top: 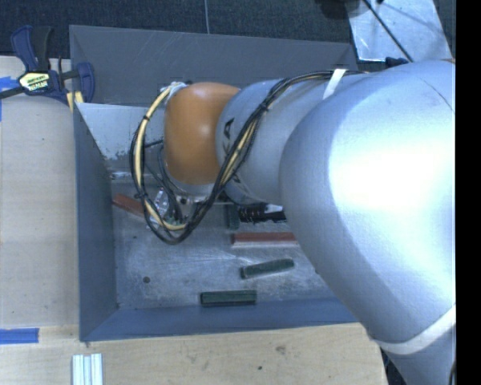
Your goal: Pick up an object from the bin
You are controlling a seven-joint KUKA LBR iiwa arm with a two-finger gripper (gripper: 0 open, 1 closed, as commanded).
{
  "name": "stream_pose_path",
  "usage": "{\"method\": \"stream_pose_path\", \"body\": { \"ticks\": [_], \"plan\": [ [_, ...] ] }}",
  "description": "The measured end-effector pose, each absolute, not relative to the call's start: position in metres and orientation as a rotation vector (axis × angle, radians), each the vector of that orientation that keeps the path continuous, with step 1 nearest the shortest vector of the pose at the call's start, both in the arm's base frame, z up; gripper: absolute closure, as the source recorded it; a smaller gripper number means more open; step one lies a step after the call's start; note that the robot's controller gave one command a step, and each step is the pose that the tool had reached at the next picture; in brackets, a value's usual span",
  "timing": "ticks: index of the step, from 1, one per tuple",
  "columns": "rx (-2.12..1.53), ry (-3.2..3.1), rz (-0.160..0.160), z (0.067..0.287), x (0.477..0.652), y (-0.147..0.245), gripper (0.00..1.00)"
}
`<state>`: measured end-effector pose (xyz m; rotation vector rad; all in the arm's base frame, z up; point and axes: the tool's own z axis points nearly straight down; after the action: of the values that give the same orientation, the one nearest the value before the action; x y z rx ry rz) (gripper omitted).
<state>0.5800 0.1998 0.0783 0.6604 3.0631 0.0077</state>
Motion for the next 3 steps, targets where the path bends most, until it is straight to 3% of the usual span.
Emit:
{"method": "stream_pose_path", "body": {
  "ticks": [3],
  "plan": [
    [0.661, 3.068, 0.003, 0.113, 0.579, 0.199, 1.0]
  ]
}}
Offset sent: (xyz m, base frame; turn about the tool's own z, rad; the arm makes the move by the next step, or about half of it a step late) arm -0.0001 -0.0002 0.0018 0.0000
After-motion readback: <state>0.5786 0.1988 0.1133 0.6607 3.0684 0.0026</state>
